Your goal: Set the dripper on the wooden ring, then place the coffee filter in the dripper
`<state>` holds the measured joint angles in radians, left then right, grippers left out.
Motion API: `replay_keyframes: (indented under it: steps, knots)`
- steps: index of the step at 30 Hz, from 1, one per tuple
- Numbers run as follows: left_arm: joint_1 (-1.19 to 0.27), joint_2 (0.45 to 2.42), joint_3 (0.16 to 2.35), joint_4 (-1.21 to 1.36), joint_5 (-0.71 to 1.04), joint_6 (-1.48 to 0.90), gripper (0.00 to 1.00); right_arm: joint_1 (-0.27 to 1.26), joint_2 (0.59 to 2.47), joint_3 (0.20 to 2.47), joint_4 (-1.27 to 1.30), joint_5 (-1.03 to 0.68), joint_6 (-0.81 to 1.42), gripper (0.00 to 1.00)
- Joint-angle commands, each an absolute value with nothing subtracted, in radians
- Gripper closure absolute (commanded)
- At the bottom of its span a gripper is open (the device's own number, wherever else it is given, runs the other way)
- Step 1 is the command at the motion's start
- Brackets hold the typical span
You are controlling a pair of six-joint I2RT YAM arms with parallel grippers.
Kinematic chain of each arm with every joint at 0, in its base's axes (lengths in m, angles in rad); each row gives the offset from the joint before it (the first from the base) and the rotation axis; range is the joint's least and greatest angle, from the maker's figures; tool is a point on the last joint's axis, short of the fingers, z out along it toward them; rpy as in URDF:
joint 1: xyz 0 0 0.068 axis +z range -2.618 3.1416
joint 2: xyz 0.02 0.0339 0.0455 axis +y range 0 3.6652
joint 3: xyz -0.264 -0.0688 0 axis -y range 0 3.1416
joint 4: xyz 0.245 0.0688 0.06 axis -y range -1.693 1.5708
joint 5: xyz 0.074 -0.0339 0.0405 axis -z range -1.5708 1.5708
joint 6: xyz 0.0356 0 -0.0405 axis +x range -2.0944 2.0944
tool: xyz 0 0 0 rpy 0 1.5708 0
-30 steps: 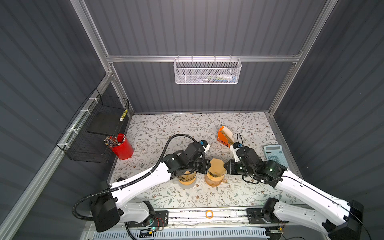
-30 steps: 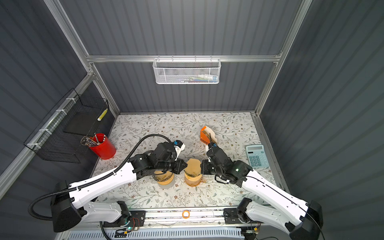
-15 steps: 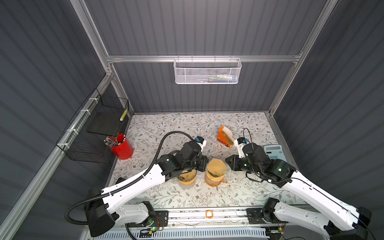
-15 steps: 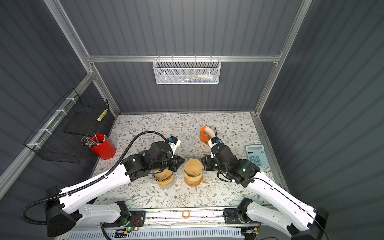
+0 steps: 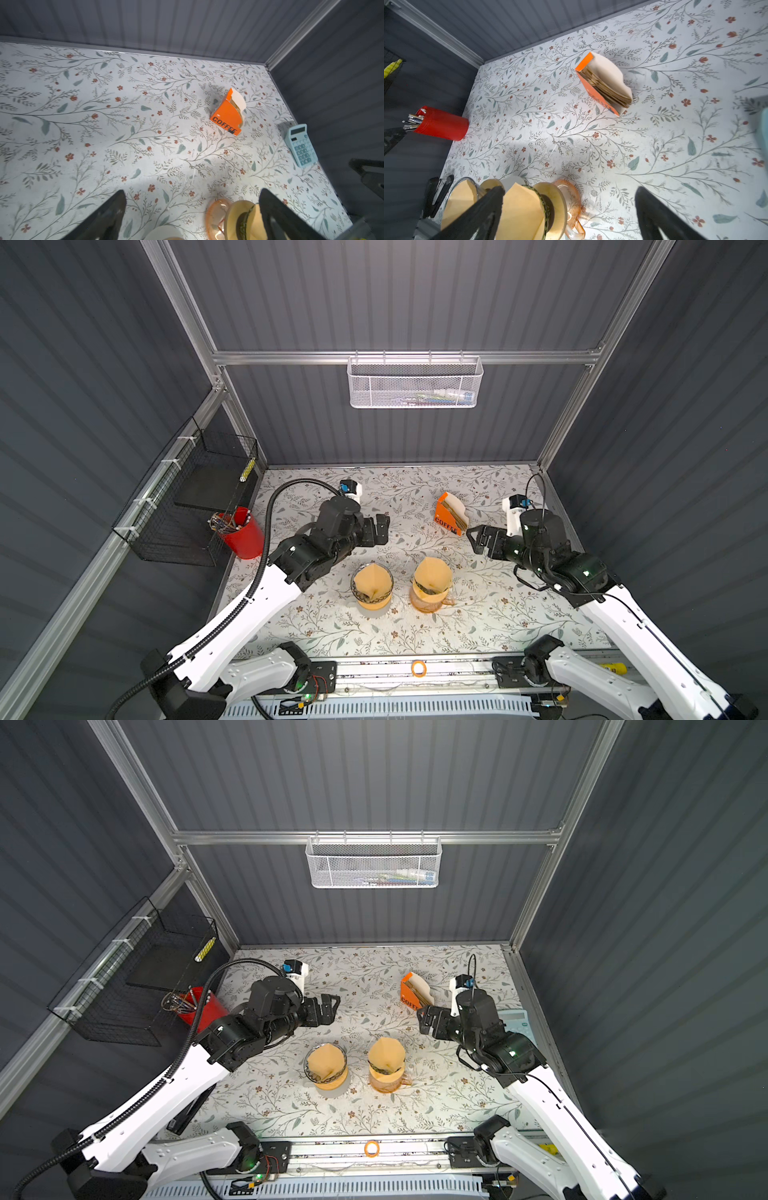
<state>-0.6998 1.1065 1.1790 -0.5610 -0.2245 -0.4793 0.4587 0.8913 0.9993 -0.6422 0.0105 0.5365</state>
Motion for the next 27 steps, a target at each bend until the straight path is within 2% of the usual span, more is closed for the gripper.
replay_keyframes:
  steps: [1, 11, 19, 27]
  knots:
    - [-0.635, 1.096, 1.176, -0.583, -0.232, -0.437, 0.0, 0.4, 0.911, 1.013, -0.639, -0.006, 0.482, 0.01]
    - [-0.277, 1.087, 1.07, -0.479, -0.052, -0.405, 0.0, 0.154, 0.91, 0.926, -0.516, -0.095, 0.444, 0.01]
    - [-0.029, 1.07, 0.898, -0.32, -0.028, -0.358, 0.0, 0.015, 0.933, 0.831, -0.403, -0.12, 0.416, 0.01]
    - [0.062, 1.145, 0.764, -0.07, -0.065, -0.292, 0.0, -0.024, 0.978, 0.746, -0.235, -0.018, 0.378, 0.01]
